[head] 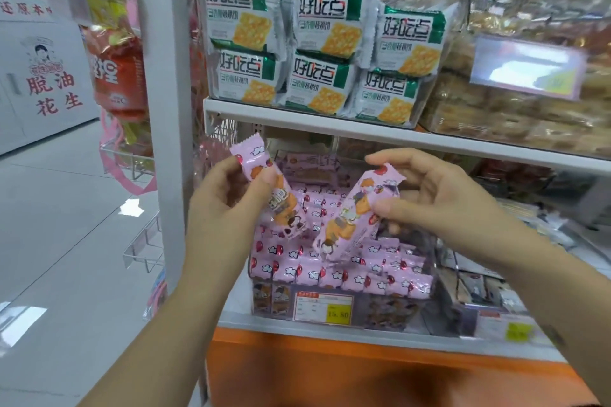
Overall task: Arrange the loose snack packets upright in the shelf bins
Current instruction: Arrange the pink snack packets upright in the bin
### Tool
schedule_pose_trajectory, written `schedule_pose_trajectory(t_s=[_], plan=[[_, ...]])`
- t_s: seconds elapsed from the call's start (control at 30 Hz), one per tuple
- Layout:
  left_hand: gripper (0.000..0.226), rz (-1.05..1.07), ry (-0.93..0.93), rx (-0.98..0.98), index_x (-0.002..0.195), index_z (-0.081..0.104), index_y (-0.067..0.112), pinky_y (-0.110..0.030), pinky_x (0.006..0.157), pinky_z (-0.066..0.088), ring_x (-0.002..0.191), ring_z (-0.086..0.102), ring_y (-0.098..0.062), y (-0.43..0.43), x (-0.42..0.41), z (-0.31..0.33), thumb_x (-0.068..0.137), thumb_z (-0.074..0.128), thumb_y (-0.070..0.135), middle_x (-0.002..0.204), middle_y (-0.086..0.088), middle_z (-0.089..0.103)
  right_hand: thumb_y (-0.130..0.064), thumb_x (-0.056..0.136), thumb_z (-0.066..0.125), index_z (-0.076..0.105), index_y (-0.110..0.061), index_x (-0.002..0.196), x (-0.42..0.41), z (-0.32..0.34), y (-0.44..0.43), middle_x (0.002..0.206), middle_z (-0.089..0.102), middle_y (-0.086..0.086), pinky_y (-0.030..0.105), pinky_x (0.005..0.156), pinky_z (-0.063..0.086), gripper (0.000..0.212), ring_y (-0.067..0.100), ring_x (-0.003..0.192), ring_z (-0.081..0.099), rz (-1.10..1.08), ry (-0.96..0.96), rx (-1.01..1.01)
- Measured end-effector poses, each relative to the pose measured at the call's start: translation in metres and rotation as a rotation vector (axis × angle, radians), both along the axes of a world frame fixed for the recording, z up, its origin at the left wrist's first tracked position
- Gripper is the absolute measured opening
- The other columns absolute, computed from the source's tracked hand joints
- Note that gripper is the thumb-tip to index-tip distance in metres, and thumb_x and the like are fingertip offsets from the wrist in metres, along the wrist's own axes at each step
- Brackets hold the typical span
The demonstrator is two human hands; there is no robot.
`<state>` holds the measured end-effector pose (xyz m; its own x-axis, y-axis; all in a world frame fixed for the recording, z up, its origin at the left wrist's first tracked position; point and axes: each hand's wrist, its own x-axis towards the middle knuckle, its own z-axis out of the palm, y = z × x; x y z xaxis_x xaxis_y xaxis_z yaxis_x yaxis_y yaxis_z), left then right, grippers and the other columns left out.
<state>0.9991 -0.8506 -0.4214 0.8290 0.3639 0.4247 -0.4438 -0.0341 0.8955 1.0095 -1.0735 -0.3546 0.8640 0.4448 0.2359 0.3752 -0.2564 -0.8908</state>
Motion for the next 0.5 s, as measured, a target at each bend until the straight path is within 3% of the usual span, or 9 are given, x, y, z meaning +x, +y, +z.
schedule_pose_trajectory(t_s=[0.07, 0.13, 0.23, 0.3, 0.33, 0.4, 0.47, 0.5], plan=[[0.029, -0.135, 0.084, 0.062, 0.098, 0.064, 0.028, -0.015, 0.064, 0.051, 0.069, 0.060, 0.004, -0.007, -0.003, 0.000, 0.074, 0.068, 0.043, 0.076, 0.018, 0.067, -0.019, 0.068, 0.070, 0.058, -0.025, 0.109, -0.006, 0.004, 0.001, 0.102, 0.066, -0.013, 0.027, 0.064, 0.055, 0.043, 0.022, 0.065, 0.067, 0.122, 0.042, -0.036], [0.025, -0.242, 0.152, 0.123, 0.099, 0.062, 0.029, -0.019, 0.068, 0.054, 0.071, 0.063, 0.003, -0.012, -0.004, -0.004, 0.076, 0.064, 0.040, 0.079, 0.019, 0.068, -0.013, 0.075, 0.068, 0.057, -0.020, 0.104, -0.010, 0.007, 0.003, 0.093, 0.065, -0.012, 0.029, 0.066, 0.056, 0.032, 0.023, 0.068, 0.069, 0.217, 0.079, -0.081], [0.026, -0.296, 0.216, 0.194, 0.104, 0.056, 0.037, -0.021, 0.074, 0.051, 0.078, 0.063, 0.001, -0.017, -0.003, -0.010, 0.080, 0.061, 0.047, 0.085, 0.014, 0.069, -0.012, 0.080, 0.073, 0.057, -0.023, 0.092, -0.010, 0.008, 0.005, 0.097, 0.065, 0.012, 0.034, 0.071, 0.055, 0.023, 0.031, 0.074, 0.069, 0.304, 0.131, -0.119], [0.020, -0.342, 0.252, 0.219, 0.105, 0.051, 0.040, -0.012, 0.062, 0.044, 0.063, 0.055, 0.001, -0.022, -0.005, -0.009, 0.086, 0.057, 0.043, 0.068, 0.010, 0.064, -0.025, 0.073, 0.079, 0.058, -0.028, 0.082, -0.008, 0.007, 0.008, 0.099, 0.059, 0.034, 0.041, 0.075, 0.050, 0.024, 0.044, 0.083, 0.065, 0.284, 0.114, -0.154], [0.017, -0.372, 0.268, 0.215, 0.104, 0.050, 0.040, -0.013, 0.056, 0.040, 0.056, 0.050, -0.002, -0.024, -0.006, -0.008, 0.088, 0.055, 0.040, 0.059, 0.005, 0.057, -0.031, 0.069, 0.079, 0.058, -0.030, 0.079, -0.007, 0.006, 0.010, 0.099, 0.058, 0.036, 0.043, 0.077, 0.050, 0.023, 0.046, 0.088, 0.064, 0.271, 0.103, -0.166], [0.013, -0.405, 0.314, 0.220, 0.100, 0.048, 0.043, -0.013, 0.052, 0.035, 0.052, 0.042, -0.004, -0.028, -0.009, -0.006, 0.089, 0.054, 0.039, 0.053, 0.009, 0.043, -0.032, 0.069, 0.077, 0.060, -0.030, 0.081, -0.005, 0.003, 0.012, 0.096, 0.064, 0.023, 0.043, 0.075, 0.050, 0.020, 0.038, 0.083, 0.066, 0.278, 0.098, -0.199], [0.017, -0.440, 0.350, 0.264, 0.105, 0.045, 0.048, -0.011, 0.062, 0.040, 0.060, 0.050, 0.000, -0.026, -0.010, -0.006, 0.091, 0.051, 0.041, 0.070, 0.011, 0.051, -0.024, 0.075, 0.073, 0.063, -0.031, 0.089, -0.002, 0.000, 0.011, 0.089, 0.067, -0.004, 0.030, 0.068, 0.050, 0.019, 0.019, 0.072, 0.065, 0.280, 0.093, -0.252], [0.023, -0.467, 0.371, 0.284, 0.112, 0.043, 0.051, -0.012, 0.072, 0.043, 0.071, 0.055, 0.007, -0.024, -0.010, -0.006, 0.091, 0.050, 0.043, 0.086, 0.012, 0.058, -0.021, 0.077, 0.071, 0.064, -0.032, 0.090, -0.001, -0.001, 0.011, 0.088, 0.067, -0.010, 0.026, 0.068, 0.050, 0.019, 0.017, 0.072, 0.064, 0.278, 0.093, -0.266]])
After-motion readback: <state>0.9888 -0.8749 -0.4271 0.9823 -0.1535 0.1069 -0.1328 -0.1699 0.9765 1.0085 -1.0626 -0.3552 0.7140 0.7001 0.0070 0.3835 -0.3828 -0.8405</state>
